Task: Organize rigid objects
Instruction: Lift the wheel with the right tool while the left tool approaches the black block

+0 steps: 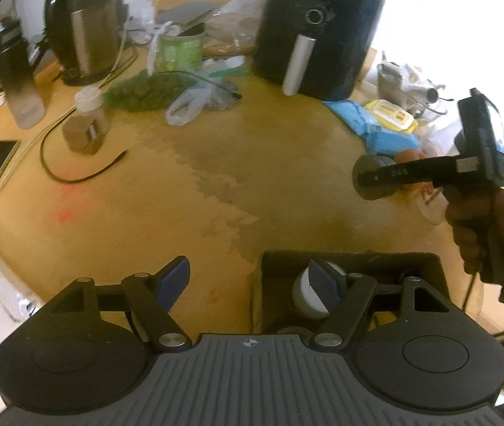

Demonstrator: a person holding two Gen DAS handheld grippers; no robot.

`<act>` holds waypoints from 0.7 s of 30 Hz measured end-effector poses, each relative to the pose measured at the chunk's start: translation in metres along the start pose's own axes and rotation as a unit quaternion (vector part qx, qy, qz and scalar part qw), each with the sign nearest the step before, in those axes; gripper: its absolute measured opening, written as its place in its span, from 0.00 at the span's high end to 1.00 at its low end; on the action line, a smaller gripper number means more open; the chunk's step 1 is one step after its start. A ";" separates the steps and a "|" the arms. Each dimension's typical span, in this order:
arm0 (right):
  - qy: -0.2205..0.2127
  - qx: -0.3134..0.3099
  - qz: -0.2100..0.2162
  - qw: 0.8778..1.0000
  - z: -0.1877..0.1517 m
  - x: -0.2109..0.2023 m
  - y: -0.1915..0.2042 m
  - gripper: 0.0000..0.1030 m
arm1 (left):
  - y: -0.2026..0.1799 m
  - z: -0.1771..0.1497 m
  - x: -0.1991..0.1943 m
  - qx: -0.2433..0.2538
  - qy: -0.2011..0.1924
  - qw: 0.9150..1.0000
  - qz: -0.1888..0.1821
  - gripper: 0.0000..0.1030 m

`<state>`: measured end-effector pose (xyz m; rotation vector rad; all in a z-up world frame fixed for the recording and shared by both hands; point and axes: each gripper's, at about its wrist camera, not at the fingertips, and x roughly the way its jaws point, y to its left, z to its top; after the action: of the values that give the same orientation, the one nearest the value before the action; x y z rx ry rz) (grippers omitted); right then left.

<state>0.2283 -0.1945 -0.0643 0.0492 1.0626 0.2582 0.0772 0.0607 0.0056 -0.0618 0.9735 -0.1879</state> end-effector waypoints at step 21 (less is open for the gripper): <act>-0.066 0.069 0.005 0.995 -0.035 -0.099 -0.016 0.58 | -0.066 0.066 0.028 0.116 -0.043 0.988 -0.088 0.29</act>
<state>0.1554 -0.2355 0.0008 0.1936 0.9479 0.1880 0.1383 -0.0115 0.0288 0.0578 0.8549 -0.4563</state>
